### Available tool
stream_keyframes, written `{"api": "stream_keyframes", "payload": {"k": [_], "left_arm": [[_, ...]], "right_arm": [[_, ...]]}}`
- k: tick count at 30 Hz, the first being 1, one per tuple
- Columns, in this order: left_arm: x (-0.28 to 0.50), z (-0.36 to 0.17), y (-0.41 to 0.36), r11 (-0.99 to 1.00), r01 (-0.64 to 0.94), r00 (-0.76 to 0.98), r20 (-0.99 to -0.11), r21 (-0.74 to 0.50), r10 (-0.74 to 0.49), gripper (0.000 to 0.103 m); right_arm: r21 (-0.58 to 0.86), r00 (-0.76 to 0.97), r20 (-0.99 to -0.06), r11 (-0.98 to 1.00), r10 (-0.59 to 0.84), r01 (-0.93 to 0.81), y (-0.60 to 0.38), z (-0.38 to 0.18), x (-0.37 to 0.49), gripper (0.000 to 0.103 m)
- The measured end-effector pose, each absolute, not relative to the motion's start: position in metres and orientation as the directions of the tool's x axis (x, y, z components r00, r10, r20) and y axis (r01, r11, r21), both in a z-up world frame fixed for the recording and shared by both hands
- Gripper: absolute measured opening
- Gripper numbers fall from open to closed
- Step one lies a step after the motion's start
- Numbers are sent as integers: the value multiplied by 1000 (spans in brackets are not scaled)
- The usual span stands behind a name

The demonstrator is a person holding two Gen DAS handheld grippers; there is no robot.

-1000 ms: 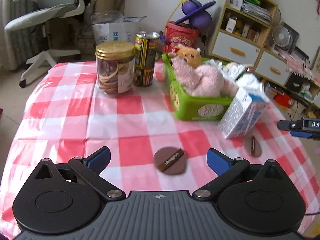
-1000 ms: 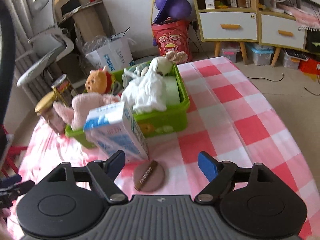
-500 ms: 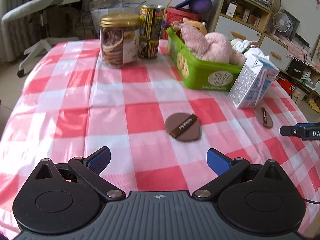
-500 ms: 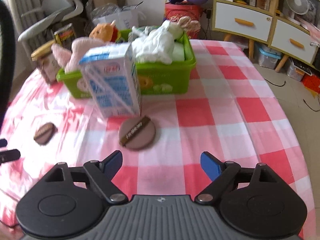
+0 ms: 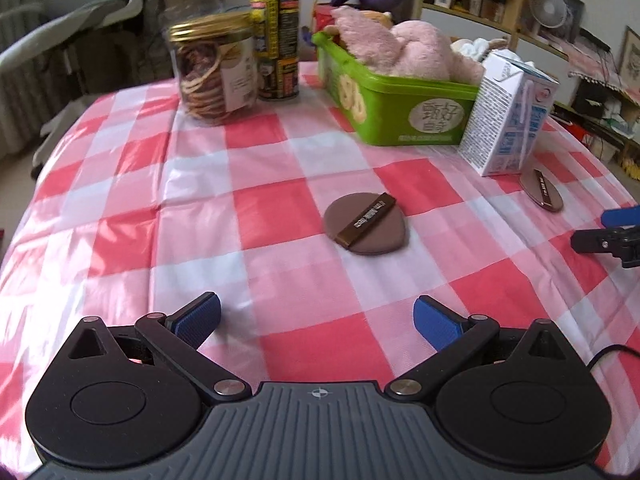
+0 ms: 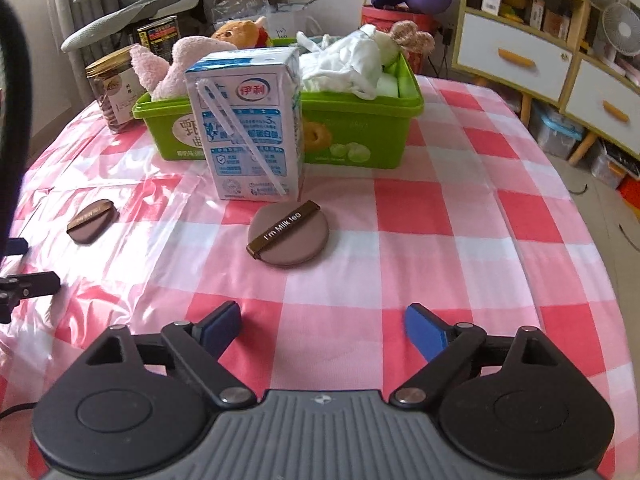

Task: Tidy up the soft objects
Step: 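Move both open tools toward the two brown round coasters on the tablecloth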

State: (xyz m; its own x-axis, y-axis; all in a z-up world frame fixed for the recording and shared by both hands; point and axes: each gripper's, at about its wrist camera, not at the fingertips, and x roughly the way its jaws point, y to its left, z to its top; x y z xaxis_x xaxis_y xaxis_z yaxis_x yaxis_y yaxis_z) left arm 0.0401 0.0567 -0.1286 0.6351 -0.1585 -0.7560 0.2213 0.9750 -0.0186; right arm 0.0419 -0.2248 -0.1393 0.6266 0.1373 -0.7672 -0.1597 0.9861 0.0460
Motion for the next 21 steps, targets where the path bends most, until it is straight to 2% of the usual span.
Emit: {"api": "stream_keyframes", "payload": {"k": [9,18,21], "left_arm": [[55,-132,39,967,255,662,-726,-13,-184,97],[64,-130,27,960,279,676,-706,-18,-210,84],[64,-129,26,958,286,676,-704,-20,-217,79]], "right_arm": [[35,669,-728,983,150,-182,-208,-146,55,72],[38,691,-707,984,149,-174,-202,-148,71,72],[38,694,-705,984,148,-172,-201,-148,74,68]]}}
